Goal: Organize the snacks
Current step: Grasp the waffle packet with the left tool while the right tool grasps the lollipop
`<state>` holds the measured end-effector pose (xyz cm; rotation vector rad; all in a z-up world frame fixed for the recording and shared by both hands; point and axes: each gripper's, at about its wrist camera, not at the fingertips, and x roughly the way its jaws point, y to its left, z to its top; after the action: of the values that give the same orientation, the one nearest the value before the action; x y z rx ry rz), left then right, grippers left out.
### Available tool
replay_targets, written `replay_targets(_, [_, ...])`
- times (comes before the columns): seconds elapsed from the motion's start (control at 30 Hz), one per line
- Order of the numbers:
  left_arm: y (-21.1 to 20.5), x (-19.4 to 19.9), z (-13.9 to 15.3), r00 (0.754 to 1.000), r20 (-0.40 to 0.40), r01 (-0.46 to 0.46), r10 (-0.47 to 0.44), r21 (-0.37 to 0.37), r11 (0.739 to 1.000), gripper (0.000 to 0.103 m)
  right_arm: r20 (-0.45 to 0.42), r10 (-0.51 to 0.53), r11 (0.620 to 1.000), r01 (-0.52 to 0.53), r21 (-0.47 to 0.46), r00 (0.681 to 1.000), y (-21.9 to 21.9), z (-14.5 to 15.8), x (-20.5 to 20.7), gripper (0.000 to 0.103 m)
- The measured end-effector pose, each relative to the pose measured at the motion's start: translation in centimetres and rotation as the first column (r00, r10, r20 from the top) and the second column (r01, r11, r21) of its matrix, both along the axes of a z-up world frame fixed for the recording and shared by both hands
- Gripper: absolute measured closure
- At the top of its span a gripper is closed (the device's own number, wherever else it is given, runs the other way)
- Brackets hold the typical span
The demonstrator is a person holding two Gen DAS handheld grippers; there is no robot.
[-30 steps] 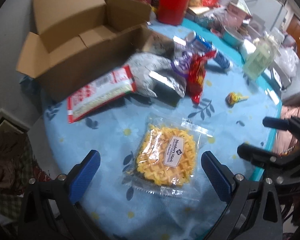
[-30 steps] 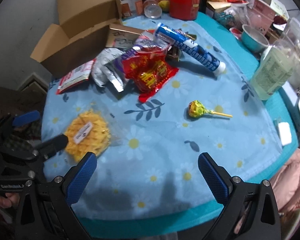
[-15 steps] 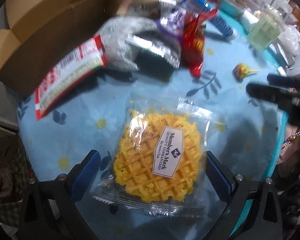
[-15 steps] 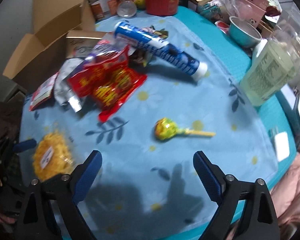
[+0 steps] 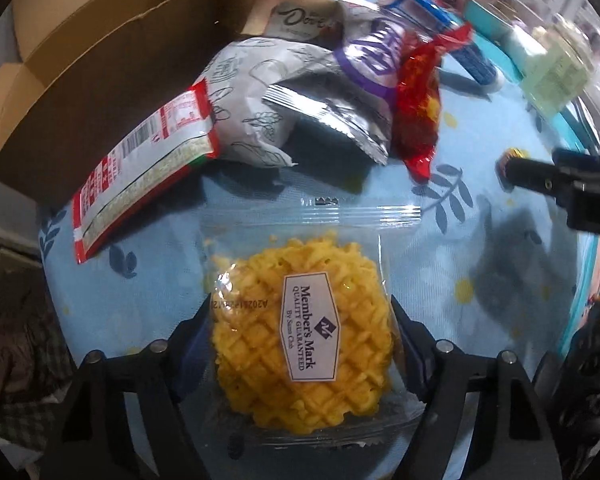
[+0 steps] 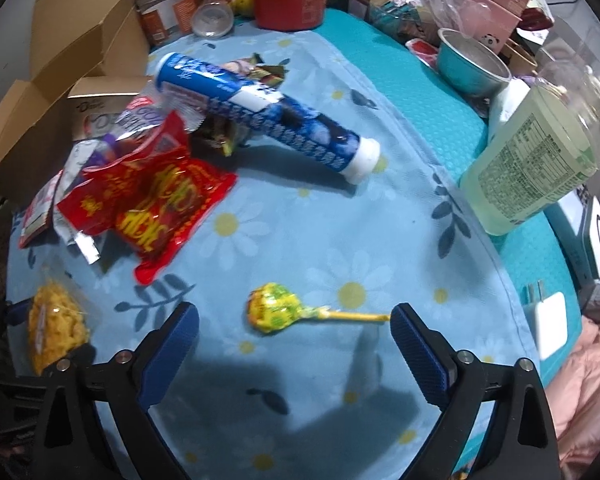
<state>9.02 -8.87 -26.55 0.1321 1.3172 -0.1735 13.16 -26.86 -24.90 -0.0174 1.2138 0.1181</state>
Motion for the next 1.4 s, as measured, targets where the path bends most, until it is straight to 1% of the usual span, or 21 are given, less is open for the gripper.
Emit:
replay_targets(0.17, [-0.1, 2.1, 0.0, 0.998, -0.015, -0.060, 0.060, -0.020, 0.998, 0.028, 0.006, -0.024, 1.000, 0.024, 0.009, 1.000, -1.0, -1.2, 0.3, 0.004])
replay_targets(0.2, [0.5, 3.0, 0.3, 0.998, -0.021, -0.067, 0.066, -0.017, 0.998, 0.028, 0.003, -0.025, 1.000, 0.025, 0.011, 1.000, -1.1, -1.5, 0.4, 0.004])
replay_targets(0.37, [1.8, 4.1, 0.4, 0.989, -0.045, -0.142, 0.141, -0.021, 0.990, 0.028, 0.001, -0.021, 1.000, 0.021, 0.009, 1.000, -1.4, -2.3, 0.9, 0.004])
replay_targets(0.43, [2.8, 4.1, 0.3, 0.987, -0.052, -0.152, 0.151, -0.018, 0.988, 0.028, 0.009, -0.015, 1.000, 0.015, 0.010, 1.000, -1.4, -2.4, 0.9, 0.007])
replay_targets(0.57, [2.8, 4.5, 0.0, 0.985, -0.055, -0.164, 0.165, 0.016, 0.986, 0.028, 0.041, -0.024, 1.000, 0.024, -0.008, 0.999, -1.4, -2.1, 0.4, 0.028])
replay_targets(0.6, [2.7, 4.4, 0.2, 0.983, -0.056, -0.175, 0.176, 0.016, 0.984, 0.028, 0.044, -0.025, 1.000, 0.025, -0.004, 0.999, -1.3, -2.0, 0.2, 0.030])
replay_targets(0.63, [1.6, 4.7, 0.2, 0.981, -0.056, -0.185, 0.186, 0.016, 0.983, 0.028, 0.046, -0.024, 1.000, 0.024, 0.002, 0.999, -1.3, -1.9, 0.2, 0.031])
replay_targets(0.73, [2.5, 4.8, 0.4, 0.976, -0.061, -0.208, 0.208, 0.010, 0.978, 0.028, 0.053, -0.020, 1.000, 0.020, 0.006, 0.998, -1.1, -1.6, 0.6, 0.040])
replay_targets(0.8, [2.8, 4.6, 0.4, 0.975, -0.060, -0.214, 0.215, 0.010, 0.977, 0.028, 0.056, -0.013, 1.000, 0.012, 0.015, 0.998, -1.0, -1.5, 0.6, 0.049])
replay_targets(0.93, [2.9, 3.8, 0.8, 0.972, -0.057, -0.229, 0.229, 0.011, 0.973, 0.028, 0.055, -0.002, 0.999, 0.000, 0.032, 0.998, -0.9, -1.2, 0.9, 0.053])
replay_targets(1.13, [2.8, 2.6, 1.0, 0.967, -0.057, -0.250, 0.249, -0.013, 0.968, 0.028, 0.035, 0.009, 0.998, -0.011, 0.070, 0.999, -1.9, -1.4, 0.0, 0.053])
replay_targets(1.17, [2.9, 2.3, 1.1, 0.968, -0.055, -0.247, 0.246, -0.019, 0.969, 0.028, 0.038, 0.012, 0.998, -0.015, 0.067, 0.999, -1.9, -1.3, -0.3, 0.062])
replay_targets(1.2, [3.1, 1.9, 1.2, 0.969, -0.052, -0.244, 0.242, -0.021, 0.970, 0.028, 0.042, 0.016, 0.998, -0.019, 0.055, 0.999, -1.7, -1.3, -0.6, 0.078])
replay_targets(1.23, [3.2, 1.6, 1.3, 0.971, -0.048, -0.237, 0.235, -0.025, 0.971, 0.029, 0.042, 0.024, 0.999, -0.025, 0.028, 0.999, -1.2, -1.4, -1.0, 0.078])
replay_targets(1.33, [3.9, 0.5, 1.3, 0.975, -0.039, -0.220, 0.219, -0.035, 0.975, 0.029, 0.033, 0.041, 0.997, -0.043, 0.061, 0.999, -0.2, -1.2, -1.7, 0.078])
replay_targets(1.4, [4.4, -0.1, 1.3, 0.975, -0.036, -0.222, 0.220, -0.046, 0.974, 0.029, 0.027, 0.042, 0.997, -0.043, 0.064, 0.999, 0.5, -1.0, -2.2, 0.078])
